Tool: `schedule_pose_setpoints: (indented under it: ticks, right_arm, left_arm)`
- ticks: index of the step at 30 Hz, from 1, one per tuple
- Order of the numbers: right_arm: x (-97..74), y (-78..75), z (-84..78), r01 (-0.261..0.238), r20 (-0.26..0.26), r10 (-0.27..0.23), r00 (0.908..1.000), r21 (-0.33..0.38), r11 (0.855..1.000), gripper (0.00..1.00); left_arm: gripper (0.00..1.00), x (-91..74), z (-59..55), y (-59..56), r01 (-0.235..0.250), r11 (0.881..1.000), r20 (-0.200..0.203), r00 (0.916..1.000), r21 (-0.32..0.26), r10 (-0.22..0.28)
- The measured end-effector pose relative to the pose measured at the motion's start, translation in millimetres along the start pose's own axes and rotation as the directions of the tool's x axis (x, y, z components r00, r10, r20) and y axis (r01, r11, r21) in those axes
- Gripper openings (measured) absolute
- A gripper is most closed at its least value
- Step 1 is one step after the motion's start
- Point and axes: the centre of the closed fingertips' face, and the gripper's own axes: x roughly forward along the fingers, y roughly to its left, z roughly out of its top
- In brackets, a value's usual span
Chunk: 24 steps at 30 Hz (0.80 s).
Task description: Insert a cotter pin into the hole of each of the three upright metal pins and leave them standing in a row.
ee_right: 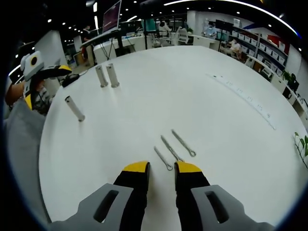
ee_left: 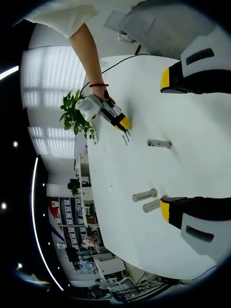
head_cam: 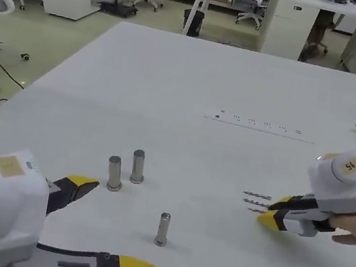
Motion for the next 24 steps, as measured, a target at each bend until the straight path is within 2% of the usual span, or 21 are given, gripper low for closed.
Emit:
schedule_pose_setpoints:
  ticks: [2,5,7,12,15,18,24]
  right_arm:
    - [0.1,0.0,0.8,0.001,-0.009,-0.001,1.0000,-0.035,0.999,0.22]
    - [0.4,0.7,1.3,-0.011,-0.025,0.010,0.9997,-0.048,0.999,0.19]
    - [0.4,-0.9,1.5,-0.013,-0.047,0.009,0.9989,-0.082,0.997,0.14]
    - [1.3,-1.5,0.0,-0.030,-0.122,0.016,0.9924,-0.114,0.993,0.12]
    - [1.8,-2.3,-1.9,-0.046,-0.171,0.011,0.9852,-0.200,0.979,0.06]
    - [2.8,-1.0,-1.4,-0.055,-0.197,0.011,0.9803,-0.217,0.975,0.05]
    - [3.7,-1.3,-2.3,-0.079,-0.269,-0.011,0.9630,-0.320,0.944,0.03]
  left_arm:
    - [0.88,0.0,-1.4,0.2,0.000,1.000,-0.004,1.0000,-0.002,0.000]
    - [0.87,0.1,-2.3,0.1,0.000,1.000,-0.007,1.0000,-0.001,0.000]
    - [0.86,0.1,-3.0,-0.1,0.000,1.000,-0.012,0.9999,0.002,0.000]
    - [0.85,-0.1,-2.7,-1.4,0.005,1.000,-0.012,0.9999,0.003,-0.005]
    - [0.84,-0.1,-3.0,-2.0,0.007,1.000,-0.018,0.9998,0.009,-0.007]
    - [0.84,0.0,-1.9,-2.4,0.009,1.000,-0.013,0.9999,0.006,-0.008]
    - [0.82,-2.0,0.7,-2.0,0.011,1.000,-0.007,0.9999,-0.020,-0.011]
